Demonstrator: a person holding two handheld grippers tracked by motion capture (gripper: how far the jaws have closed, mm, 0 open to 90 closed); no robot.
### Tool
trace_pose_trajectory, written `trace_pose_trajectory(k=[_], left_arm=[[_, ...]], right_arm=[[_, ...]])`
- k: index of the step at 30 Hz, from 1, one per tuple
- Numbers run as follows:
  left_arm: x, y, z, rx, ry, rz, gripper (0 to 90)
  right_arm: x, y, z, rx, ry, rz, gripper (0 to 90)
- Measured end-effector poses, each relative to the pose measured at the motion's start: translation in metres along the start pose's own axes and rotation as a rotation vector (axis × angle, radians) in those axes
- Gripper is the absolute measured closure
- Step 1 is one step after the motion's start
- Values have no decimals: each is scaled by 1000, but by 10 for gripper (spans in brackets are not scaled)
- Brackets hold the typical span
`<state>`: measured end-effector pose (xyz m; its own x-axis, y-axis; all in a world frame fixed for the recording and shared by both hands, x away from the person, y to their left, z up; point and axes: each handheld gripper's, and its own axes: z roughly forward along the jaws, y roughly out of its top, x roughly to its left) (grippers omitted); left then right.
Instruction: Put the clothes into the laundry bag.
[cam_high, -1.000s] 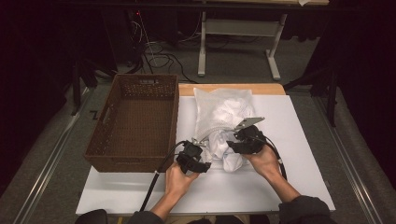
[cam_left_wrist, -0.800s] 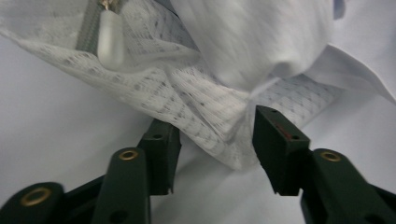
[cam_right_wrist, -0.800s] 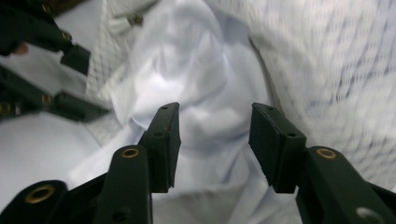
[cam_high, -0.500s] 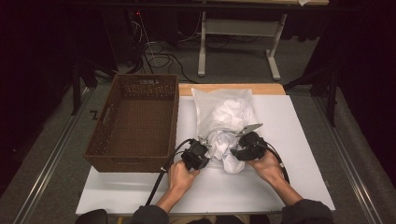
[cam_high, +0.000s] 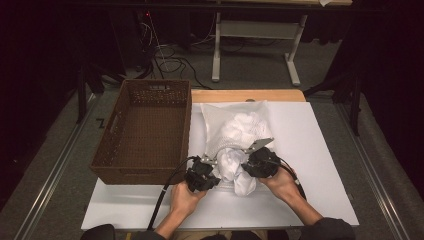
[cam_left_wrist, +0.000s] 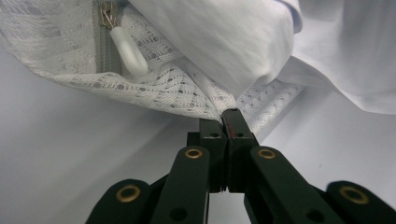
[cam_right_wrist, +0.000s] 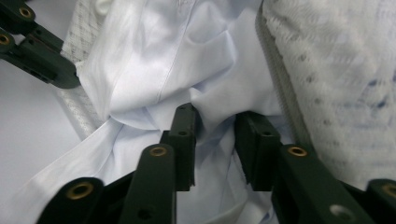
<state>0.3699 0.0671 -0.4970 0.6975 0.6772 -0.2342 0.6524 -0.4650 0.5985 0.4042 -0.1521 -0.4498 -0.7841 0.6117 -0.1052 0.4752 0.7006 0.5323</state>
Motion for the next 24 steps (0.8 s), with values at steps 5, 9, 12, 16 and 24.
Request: trace_pose_trajectory(k=[5,9,12,16,24], left_arm=[[8,-3,0,2,-10,-19,886],[7,-5,2,5,-5,-28,887],[8,-6,0,2,-6,-32,887],[10,-8,-1,-4,-4,-45,888],[13,-9,-3,-13,-2,-55,885]], right_arm=[[2,7,5,-29,19,0,845],[2,12,12,-34,7,-11,886],[0,17,18,-27,-39,-7,893],[-11,26,26,-24,-109,5,894],[-23,24,29,-10,-114,54,810]])
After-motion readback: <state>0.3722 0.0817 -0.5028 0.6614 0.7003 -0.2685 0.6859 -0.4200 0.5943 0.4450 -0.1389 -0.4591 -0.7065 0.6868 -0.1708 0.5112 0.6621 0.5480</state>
